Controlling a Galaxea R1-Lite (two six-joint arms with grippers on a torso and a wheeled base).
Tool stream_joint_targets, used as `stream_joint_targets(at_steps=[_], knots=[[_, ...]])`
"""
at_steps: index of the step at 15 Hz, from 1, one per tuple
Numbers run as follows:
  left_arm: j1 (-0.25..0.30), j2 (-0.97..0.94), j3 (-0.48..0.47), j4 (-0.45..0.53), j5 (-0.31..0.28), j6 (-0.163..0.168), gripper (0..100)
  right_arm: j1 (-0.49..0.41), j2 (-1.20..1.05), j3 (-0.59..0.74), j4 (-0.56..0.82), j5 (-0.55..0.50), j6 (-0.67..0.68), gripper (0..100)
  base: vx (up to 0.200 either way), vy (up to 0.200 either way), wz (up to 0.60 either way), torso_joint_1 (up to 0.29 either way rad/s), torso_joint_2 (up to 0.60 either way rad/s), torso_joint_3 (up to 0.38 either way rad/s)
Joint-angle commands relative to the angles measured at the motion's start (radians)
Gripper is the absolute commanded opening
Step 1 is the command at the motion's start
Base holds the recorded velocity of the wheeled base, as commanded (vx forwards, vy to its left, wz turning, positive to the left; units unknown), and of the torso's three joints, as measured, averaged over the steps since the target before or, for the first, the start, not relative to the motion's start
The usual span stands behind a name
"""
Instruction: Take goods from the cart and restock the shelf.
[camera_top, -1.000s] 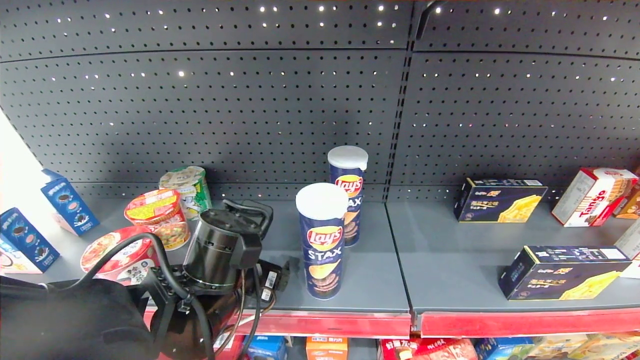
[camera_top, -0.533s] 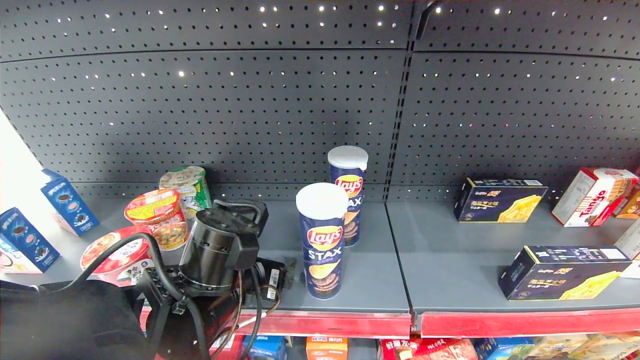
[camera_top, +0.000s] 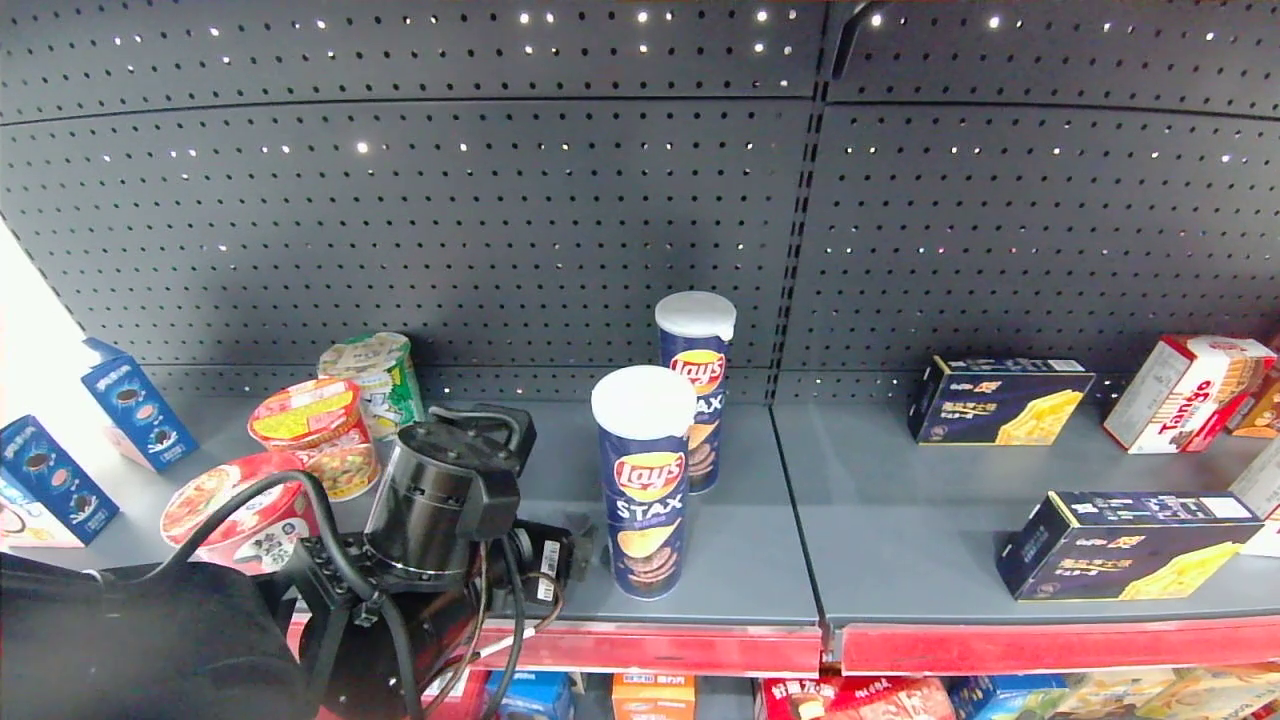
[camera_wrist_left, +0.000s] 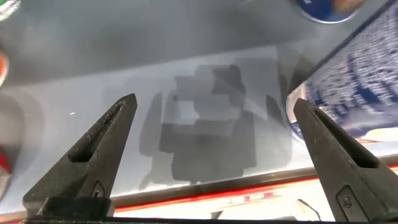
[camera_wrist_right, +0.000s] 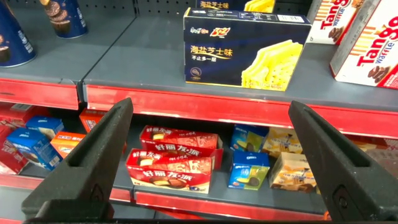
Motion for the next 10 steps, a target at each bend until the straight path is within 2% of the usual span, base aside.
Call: stream_joint_targets(at_steps=[1,5,7,10], knots=[[-0.005,0.014,0.003,-0.006,-0.002,0.0,100,0.0,0.001,0.0,0.0,0.0,-0.001,100,0.0,0.0,0.0,0.0,0.0,0.0],[-0.008,0.03,0.001,-0.01,-0.012,0.001,100,0.0,0.001,0.0,-0.001,-0.001,-0.001,100,0.0,0.0,0.0,0.0,0.0,0.0],[-0.011,0.047,0.0,-0.044,-0.04,0.007,100,0.0,0.001,0.0,-0.001,-0.001,-0.001,100,0.0,0.0,0.0,0.0,0.0,0.0],[-0.022,0.053,0.0,-0.047,-0.04,0.007,100,0.0,0.001,0.0,-0.001,-0.001,-0.002,100,0.0,0.0,0.0,0.0,0.0,0.0]])
